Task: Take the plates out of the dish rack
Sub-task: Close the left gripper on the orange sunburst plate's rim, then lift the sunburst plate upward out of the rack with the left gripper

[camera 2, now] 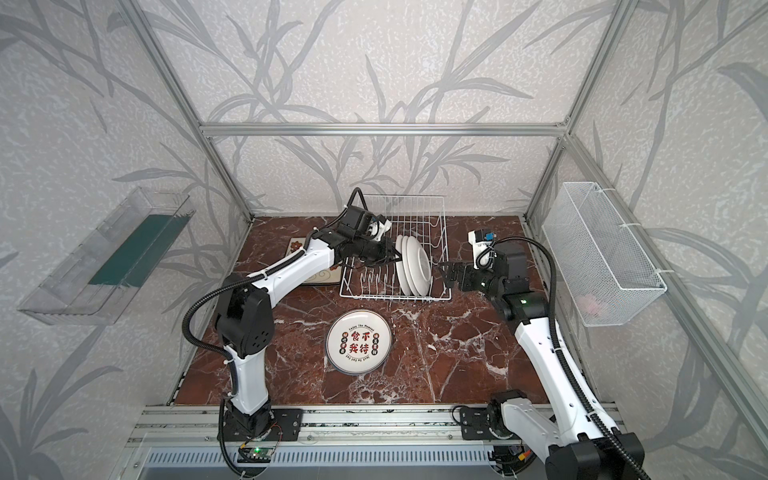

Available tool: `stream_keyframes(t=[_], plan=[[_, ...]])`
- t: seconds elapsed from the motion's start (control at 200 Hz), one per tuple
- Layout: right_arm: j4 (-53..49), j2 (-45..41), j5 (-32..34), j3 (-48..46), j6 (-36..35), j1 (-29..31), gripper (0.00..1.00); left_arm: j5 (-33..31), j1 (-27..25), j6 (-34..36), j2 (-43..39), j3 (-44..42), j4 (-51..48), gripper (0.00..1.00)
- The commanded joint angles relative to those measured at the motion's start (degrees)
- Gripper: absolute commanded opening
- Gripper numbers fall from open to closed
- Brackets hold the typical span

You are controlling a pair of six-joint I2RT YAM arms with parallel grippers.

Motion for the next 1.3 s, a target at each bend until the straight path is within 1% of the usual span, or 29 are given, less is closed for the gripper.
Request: stream_keyframes(t=[0.0,0.195,0.41,0.875,1.14,1.295], plan=[[1.16,-0.07,-0.64,-0.43,0.58,-0.28,0.99,-0.06,0.21,-4.09,-2.58,-1.48,2.68,0.00],[0.48,-0.25,-0.11,0.13,-0.17,-0.28,0.99,0.64,0.29,-5.23,-3.82,-1.32,3.84,0.00],[-0.76,-0.77,1.71,1.04,-1.91,-0.28,0.99,-0.30,0.21,-3.48,-5.86,0.42,0.18,0.00],[0.42,-1.57,1.25,0.54,-0.39,-0.29,0.99,-2.30,0.38,-3.12,-10.04,1.38,-1.76,0.00],[0.01,-2.42,0.99,0.54,0.13,-0.33,0.99,-3.10,0.37,-3.97,-12.10,1.16,-0.50,0.00],[-0.27,-3.21,1.42,0.44,-0.26,-0.31,0.99,-2.29,0.38,-6.11,-14.17,-0.28,3.47,0.00]])
